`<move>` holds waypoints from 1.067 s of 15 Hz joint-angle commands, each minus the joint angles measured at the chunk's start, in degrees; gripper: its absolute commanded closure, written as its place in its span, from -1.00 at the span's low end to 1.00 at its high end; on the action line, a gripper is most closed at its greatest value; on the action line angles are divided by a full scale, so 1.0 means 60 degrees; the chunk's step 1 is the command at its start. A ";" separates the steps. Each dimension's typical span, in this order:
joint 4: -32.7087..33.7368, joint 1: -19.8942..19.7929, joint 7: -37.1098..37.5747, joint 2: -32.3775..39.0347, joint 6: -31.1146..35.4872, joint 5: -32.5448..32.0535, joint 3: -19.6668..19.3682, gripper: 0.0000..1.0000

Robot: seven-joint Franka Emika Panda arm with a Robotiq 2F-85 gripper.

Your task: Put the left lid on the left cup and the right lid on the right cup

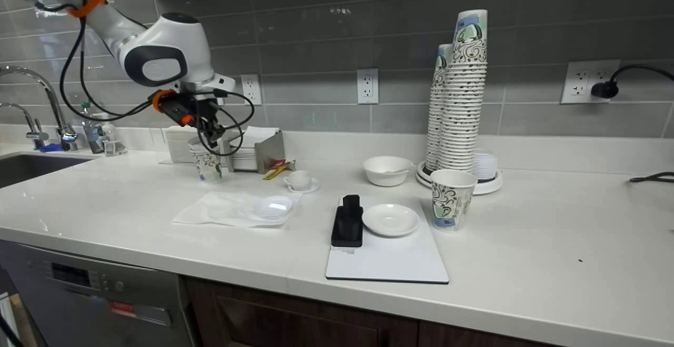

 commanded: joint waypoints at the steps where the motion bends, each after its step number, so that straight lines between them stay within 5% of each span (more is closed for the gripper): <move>1: 0.0073 0.0046 0.0450 0.0108 0.0109 -0.0259 0.0098 0.99; 16: -0.0001 0.0069 0.1347 0.0159 0.0552 -0.0779 0.0246 0.99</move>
